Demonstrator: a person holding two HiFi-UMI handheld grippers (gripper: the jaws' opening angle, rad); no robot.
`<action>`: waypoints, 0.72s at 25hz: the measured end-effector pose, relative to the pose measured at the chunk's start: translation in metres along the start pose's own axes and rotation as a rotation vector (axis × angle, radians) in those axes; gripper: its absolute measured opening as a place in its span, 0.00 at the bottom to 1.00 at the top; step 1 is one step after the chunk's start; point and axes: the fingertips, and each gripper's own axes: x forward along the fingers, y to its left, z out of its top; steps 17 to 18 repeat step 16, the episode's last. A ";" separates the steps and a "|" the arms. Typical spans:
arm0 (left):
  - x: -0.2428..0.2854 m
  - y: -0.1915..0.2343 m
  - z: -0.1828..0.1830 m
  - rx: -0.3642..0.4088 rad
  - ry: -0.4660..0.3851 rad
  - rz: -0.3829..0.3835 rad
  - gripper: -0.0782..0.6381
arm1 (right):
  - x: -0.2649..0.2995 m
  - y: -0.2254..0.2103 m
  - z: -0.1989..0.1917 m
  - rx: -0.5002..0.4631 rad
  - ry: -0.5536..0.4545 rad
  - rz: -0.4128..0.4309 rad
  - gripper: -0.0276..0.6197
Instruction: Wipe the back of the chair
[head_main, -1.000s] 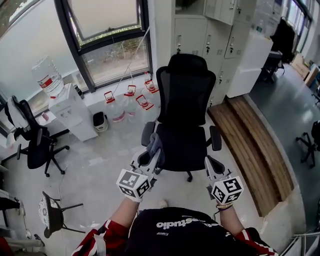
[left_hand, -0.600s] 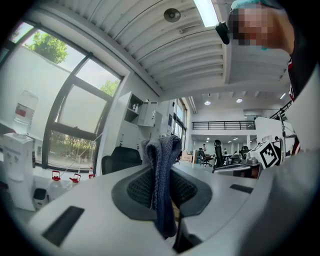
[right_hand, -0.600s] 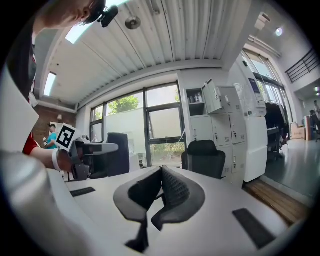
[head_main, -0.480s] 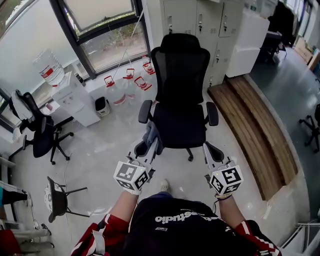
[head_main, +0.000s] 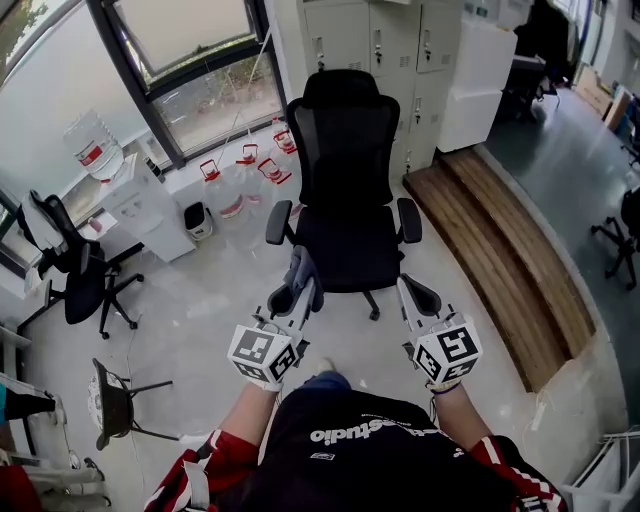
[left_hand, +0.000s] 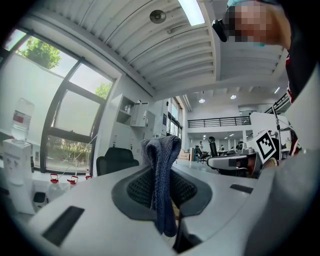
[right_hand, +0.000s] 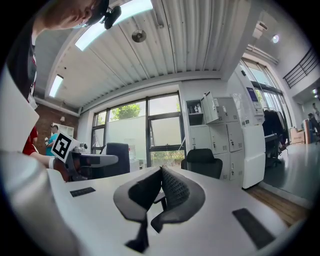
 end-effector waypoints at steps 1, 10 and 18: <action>0.000 -0.004 0.000 0.001 0.000 -0.004 0.19 | -0.003 -0.001 0.001 -0.001 -0.001 0.000 0.07; 0.001 -0.024 0.006 0.012 -0.008 -0.034 0.19 | -0.019 -0.001 0.009 -0.013 -0.003 -0.005 0.07; -0.006 -0.033 0.006 -0.026 -0.013 -0.045 0.19 | -0.031 0.003 0.009 -0.013 -0.001 -0.002 0.07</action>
